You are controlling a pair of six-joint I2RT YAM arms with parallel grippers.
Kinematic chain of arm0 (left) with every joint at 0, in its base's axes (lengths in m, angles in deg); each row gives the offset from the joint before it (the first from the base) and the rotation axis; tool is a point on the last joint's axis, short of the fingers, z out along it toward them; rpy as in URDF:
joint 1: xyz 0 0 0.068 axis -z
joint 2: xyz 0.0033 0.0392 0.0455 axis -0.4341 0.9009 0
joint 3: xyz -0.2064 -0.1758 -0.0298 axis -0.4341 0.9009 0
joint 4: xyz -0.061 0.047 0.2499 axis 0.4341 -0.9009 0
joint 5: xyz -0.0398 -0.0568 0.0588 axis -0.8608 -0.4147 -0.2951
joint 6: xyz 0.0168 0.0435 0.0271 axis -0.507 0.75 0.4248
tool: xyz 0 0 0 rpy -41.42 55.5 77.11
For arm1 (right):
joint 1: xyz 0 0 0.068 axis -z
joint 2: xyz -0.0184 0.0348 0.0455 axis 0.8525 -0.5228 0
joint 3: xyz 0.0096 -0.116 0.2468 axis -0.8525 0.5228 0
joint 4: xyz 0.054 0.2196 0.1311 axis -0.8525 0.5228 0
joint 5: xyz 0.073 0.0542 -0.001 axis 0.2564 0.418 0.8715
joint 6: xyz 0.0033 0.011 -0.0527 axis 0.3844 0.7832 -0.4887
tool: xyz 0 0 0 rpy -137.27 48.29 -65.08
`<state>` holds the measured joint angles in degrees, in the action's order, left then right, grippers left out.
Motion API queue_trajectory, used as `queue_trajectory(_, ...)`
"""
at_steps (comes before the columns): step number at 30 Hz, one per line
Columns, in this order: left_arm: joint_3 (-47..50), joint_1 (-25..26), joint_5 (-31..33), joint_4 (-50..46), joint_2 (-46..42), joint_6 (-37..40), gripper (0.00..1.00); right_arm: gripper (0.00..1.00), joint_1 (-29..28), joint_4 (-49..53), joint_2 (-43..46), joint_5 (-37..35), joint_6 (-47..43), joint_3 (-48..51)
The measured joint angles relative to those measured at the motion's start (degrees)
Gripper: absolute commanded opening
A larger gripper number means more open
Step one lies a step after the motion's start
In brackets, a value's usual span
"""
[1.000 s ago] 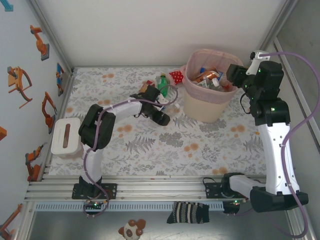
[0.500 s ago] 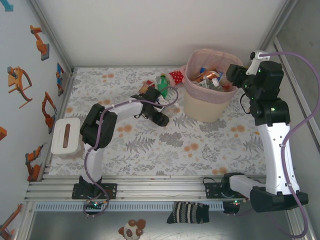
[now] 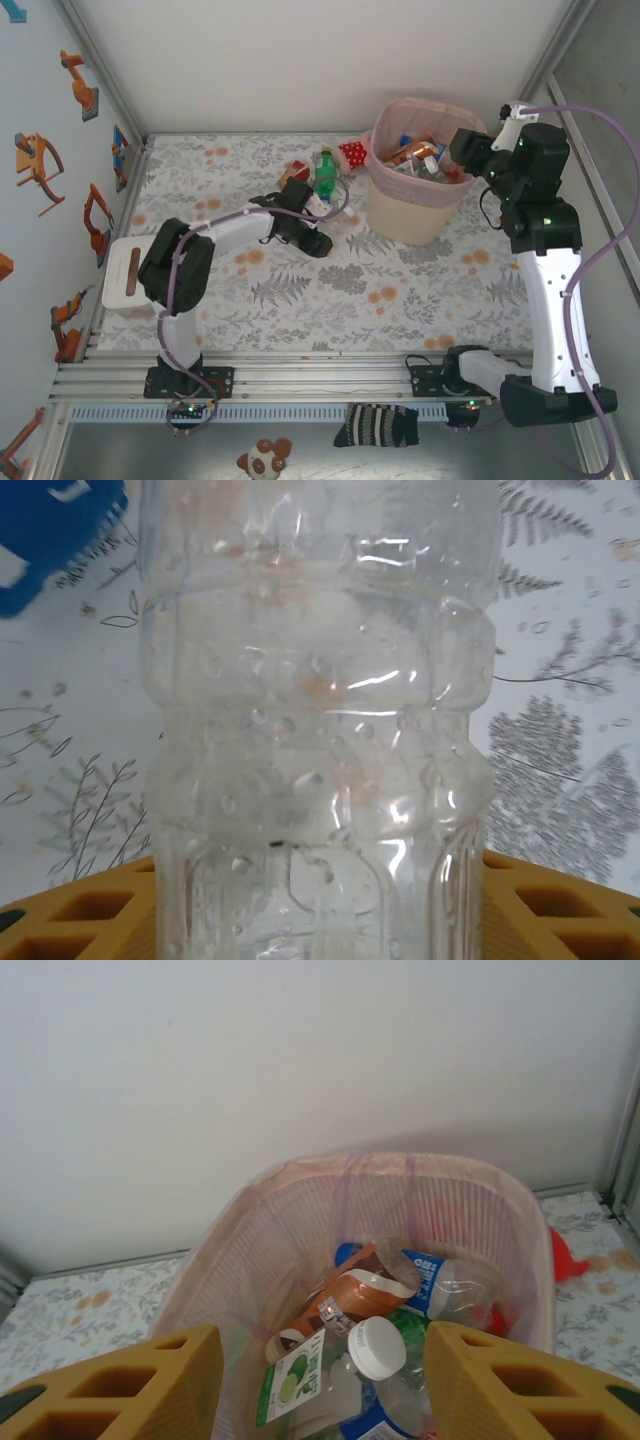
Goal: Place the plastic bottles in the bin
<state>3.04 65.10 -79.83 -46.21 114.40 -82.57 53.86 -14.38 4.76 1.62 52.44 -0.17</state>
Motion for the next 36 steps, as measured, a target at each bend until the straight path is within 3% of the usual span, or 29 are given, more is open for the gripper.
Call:
queue_trajectory(9,7.3,0.0,-0.2,7.8,-18.8,-3.1,0.56,0.55,0.0,-4.5,0.0,12.0,4.3,2.3)
queue_trajectory(17,10.8,0.0,-6.8,16.9,-29.2,-5.5,0.55,0.58,-1.8,-13.5,-1.2,23.3,11.5,4.0)
queue_trajectory(26,10.8,0.0,-15.3,26.1,-33.2,-9.9,0.54,0.64,-10.2,-17.4,-6.1,27.3,13.9,2.9)
queue_trajectory(36,10.6,0.0,-20.3,29.0,-33.2,-12.7,0.53,0.64,-16.3,-21.5,-10.6,28.3,15.7,0.0)
